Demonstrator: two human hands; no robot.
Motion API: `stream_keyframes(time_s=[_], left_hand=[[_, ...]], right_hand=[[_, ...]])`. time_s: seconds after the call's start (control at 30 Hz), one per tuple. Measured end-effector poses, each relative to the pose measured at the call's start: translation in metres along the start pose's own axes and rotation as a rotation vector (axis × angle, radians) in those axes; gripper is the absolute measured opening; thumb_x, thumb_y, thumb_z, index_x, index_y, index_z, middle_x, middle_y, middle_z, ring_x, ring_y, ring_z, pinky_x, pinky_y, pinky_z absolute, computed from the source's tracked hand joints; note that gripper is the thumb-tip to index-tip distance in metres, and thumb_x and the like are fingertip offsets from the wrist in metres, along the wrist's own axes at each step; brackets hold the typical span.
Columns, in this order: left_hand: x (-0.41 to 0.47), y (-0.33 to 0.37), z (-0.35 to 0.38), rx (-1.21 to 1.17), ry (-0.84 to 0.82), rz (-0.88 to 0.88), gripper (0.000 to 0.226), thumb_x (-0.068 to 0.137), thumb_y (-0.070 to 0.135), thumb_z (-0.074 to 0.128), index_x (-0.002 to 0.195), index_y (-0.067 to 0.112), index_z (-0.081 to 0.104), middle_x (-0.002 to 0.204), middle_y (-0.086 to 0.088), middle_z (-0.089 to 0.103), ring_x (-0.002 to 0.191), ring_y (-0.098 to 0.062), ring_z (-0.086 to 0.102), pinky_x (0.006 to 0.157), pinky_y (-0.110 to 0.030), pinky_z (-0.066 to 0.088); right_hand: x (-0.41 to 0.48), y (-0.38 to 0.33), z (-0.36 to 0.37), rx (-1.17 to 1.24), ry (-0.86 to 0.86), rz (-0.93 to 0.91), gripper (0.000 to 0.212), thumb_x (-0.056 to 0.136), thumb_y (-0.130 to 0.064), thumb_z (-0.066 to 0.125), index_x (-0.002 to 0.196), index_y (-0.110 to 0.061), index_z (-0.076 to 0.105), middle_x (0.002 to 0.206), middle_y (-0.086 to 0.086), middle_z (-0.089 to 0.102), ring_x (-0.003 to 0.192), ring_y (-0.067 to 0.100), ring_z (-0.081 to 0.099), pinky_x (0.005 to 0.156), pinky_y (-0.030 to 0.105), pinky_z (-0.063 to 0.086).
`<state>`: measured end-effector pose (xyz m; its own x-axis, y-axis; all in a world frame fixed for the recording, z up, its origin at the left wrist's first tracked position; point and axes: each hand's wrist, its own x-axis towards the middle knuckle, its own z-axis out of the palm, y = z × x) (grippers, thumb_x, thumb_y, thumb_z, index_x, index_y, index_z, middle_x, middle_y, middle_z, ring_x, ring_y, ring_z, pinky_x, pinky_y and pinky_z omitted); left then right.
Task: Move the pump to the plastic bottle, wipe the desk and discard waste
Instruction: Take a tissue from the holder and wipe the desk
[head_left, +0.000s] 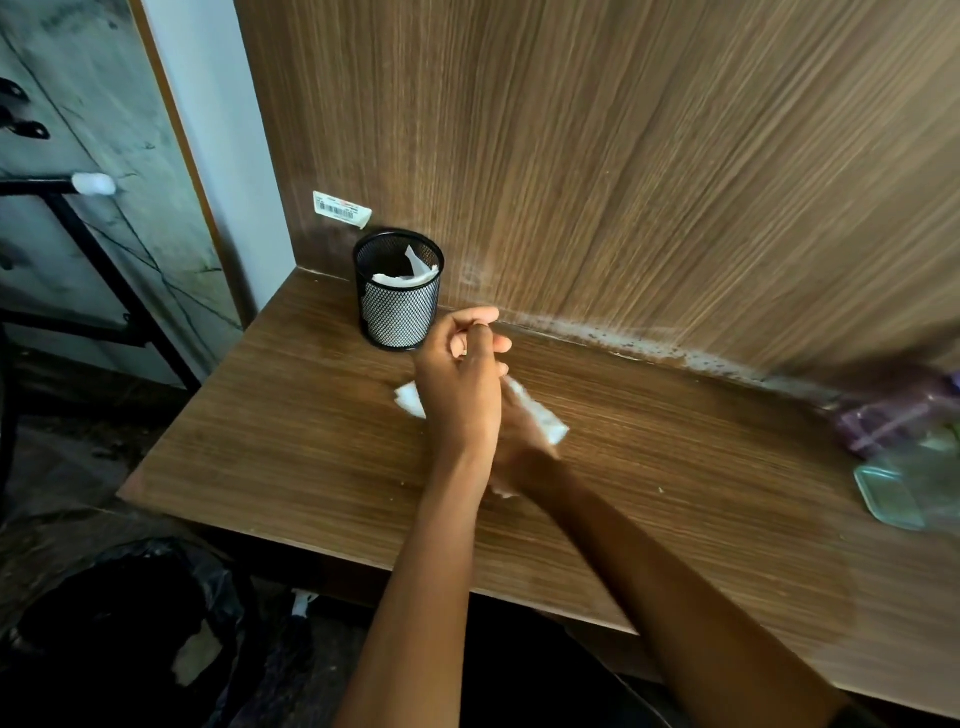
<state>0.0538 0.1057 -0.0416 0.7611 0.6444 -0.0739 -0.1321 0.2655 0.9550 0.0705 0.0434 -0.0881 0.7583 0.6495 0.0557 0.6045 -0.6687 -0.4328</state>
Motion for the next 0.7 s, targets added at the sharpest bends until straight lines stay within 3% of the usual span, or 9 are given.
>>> stream_keyframes(time_s=[0.03, 0.07, 0.1, 0.27, 0.43, 0.53, 0.7], left_hand=[[0.000, 0.000, -0.001, -0.002, -0.004, -0.008, 0.023, 0.088, 0.003, 0.044, 0.088, 0.015, 0.063, 0.075, -0.001, 0.060, 0.055, -0.007, 0.051, 0.044, -0.008, 0.037], [0.000, 0.000, 0.000, -0.001, -0.010, -0.013, 0.022, 0.089, 0.003, 0.044, 0.088, 0.014, 0.063, 0.077, -0.002, 0.061, 0.056, -0.007, 0.051, 0.043, -0.008, 0.037], [-0.001, 0.000, 0.000, 0.006, -0.017, -0.016, 0.022, 0.089, 0.003, 0.044, 0.089, 0.013, 0.064, 0.078, -0.003, 0.062, 0.056, -0.007, 0.052, 0.043, -0.008, 0.037], [-0.004, -0.002, 0.002, 0.023, -0.040, -0.032, 0.024, 0.089, 0.004, 0.044, 0.083, 0.017, 0.063, 0.070, 0.000, 0.061, 0.057, -0.007, 0.053, 0.045, -0.010, 0.038], [-0.007, -0.006, 0.005, 0.037, -0.061, -0.049, 0.022, 0.091, 0.005, 0.045, 0.086, 0.014, 0.064, 0.066, 0.002, 0.061, 0.049, -0.001, 0.052, 0.044, -0.010, 0.038], [-0.007, -0.011, 0.006, 0.064, -0.066, -0.056, 0.021, 0.091, 0.007, 0.045, 0.088, 0.014, 0.065, 0.067, 0.003, 0.061, 0.046, 0.001, 0.051, 0.043, -0.010, 0.038], [-0.018, -0.027, 0.009, 0.136, -0.097, -0.089, 0.023, 0.093, 0.005, 0.041, 0.093, 0.009, 0.064, 0.080, -0.004, 0.062, 0.055, -0.005, 0.052, 0.039, -0.007, 0.033]], right_hand=[[-0.002, 0.024, 0.000, -0.165, -0.033, 0.018, 0.055, 0.095, -0.034, 0.017, 0.146, -0.012, 0.024, 0.155, 0.004, 0.022, 0.143, 0.021, 0.018, 0.116, 0.032, 0.023], [-0.006, 0.059, -0.001, -0.245, -0.070, 0.111, 0.054, 0.098, -0.039, 0.014, 0.148, -0.020, 0.010, 0.158, -0.001, 0.007, 0.146, 0.019, 0.001, 0.118, 0.037, 0.003], [-0.016, 0.081, -0.011, -0.265, -0.128, 0.262, 0.051, 0.100, -0.038, 0.015, 0.148, -0.026, 0.002, 0.159, -0.005, -0.003, 0.146, 0.016, -0.008, 0.116, 0.038, -0.006], [-0.075, 0.160, -0.051, -0.239, 0.082, 0.725, 0.052, 0.099, -0.040, 0.016, 0.148, -0.029, 0.003, 0.159, -0.006, -0.004, 0.146, 0.017, -0.006, 0.117, 0.045, 0.001], [-0.109, 0.137, -0.033, -0.195, 0.238, 1.099, 0.056, 0.098, -0.045, 0.016, 0.149, -0.024, 0.006, 0.160, -0.002, -0.002, 0.146, 0.023, -0.006, 0.115, 0.053, -0.001], [-0.111, 0.109, -0.013, -0.221, 0.251, 1.014, 0.055, 0.098, -0.044, 0.017, 0.149, -0.026, 0.007, 0.160, -0.003, 0.001, 0.146, 0.024, -0.002, 0.114, 0.052, 0.001], [-0.151, 0.091, -0.001, -0.277, 0.055, 0.382, 0.062, 0.085, -0.061, -0.013, 0.143, -0.041, -0.005, 0.153, -0.017, -0.009, 0.143, 0.011, -0.012, 0.115, 0.036, -0.006]])
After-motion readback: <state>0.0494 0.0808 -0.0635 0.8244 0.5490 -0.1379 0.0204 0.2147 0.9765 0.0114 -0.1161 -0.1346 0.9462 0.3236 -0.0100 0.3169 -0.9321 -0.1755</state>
